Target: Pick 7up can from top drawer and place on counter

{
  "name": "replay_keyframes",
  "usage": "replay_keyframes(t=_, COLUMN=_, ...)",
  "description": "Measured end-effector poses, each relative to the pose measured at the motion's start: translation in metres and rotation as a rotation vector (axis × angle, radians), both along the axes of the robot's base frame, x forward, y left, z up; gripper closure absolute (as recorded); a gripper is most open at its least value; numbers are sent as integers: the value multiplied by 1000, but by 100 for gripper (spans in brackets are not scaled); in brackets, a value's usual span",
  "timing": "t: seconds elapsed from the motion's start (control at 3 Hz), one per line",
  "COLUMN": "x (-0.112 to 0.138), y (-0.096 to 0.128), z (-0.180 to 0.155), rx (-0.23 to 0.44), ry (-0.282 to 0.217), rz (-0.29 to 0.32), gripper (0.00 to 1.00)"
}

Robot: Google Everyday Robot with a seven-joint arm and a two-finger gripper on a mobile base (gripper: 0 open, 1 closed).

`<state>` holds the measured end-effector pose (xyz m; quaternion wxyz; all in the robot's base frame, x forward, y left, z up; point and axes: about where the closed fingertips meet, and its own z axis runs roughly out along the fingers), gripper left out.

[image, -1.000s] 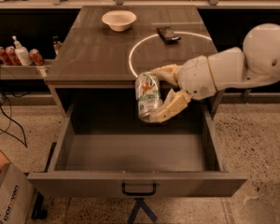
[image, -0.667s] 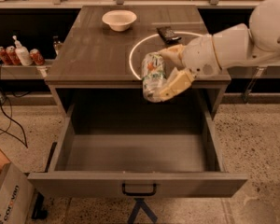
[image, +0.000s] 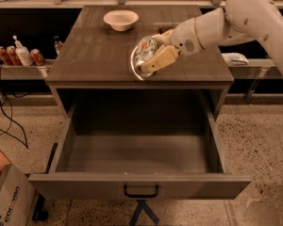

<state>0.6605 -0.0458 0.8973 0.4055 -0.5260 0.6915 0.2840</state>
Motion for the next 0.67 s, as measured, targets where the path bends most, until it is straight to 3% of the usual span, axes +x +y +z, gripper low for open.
replay_keyframes(t=0.33, x=45, y=15, z=-15, rx=46, ry=68, rz=-49, gripper=100)
replay_keyframes(t=0.67, x=77, y=26, z=-25, rx=43, ry=98, rz=-87, gripper=82)
